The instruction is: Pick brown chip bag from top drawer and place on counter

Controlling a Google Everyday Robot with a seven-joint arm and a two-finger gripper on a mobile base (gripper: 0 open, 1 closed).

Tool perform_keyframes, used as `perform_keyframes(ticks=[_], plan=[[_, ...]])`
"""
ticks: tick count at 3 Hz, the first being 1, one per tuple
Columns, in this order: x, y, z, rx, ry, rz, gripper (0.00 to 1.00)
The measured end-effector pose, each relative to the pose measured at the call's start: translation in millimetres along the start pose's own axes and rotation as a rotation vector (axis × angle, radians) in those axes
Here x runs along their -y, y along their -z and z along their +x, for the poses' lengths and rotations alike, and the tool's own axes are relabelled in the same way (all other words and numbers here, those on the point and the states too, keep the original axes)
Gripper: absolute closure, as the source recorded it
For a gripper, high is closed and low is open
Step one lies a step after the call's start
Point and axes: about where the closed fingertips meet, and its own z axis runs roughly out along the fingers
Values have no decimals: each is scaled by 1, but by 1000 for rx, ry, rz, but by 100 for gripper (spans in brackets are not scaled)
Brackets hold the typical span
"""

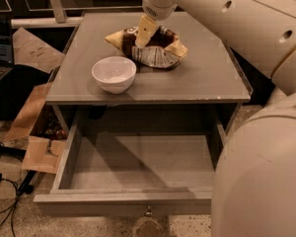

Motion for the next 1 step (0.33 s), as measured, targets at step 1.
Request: perform_keyframes(ticks=[1], plan=[[0,0,0,0,0,0,0]])
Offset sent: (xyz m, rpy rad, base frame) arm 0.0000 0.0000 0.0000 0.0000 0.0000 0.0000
